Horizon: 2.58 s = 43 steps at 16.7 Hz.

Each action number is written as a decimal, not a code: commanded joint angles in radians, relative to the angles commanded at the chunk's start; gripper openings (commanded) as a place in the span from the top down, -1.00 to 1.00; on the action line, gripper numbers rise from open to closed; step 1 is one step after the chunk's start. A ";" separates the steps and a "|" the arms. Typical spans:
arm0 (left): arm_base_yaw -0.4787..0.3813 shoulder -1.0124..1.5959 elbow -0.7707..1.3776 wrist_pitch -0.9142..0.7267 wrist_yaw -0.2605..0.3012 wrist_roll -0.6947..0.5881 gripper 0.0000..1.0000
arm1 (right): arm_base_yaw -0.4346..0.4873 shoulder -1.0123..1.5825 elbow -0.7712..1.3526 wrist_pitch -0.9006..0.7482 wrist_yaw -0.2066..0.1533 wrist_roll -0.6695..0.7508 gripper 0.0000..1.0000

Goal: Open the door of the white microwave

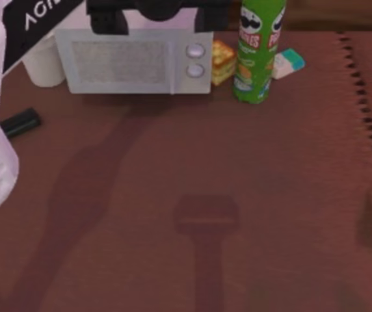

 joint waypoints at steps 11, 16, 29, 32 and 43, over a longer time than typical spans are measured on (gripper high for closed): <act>0.046 0.120 -0.074 0.206 0.022 0.044 -1.00 | 0.000 0.000 0.000 0.000 0.000 0.000 -1.00; 0.046 0.120 -0.074 0.206 0.022 0.044 -0.55 | 0.000 0.000 0.000 0.000 0.000 0.000 -1.00; 0.046 0.120 -0.074 0.206 0.022 0.044 1.00 | 0.000 0.000 0.000 0.000 0.000 0.000 -1.00; 0.046 0.120 -0.074 0.206 0.022 0.044 1.00 | 0.000 0.000 0.000 0.000 0.000 0.000 -1.00; 0.018 -0.005 -0.286 0.285 0.008 0.017 1.00 | 0.000 0.000 0.000 0.000 0.000 0.000 -1.00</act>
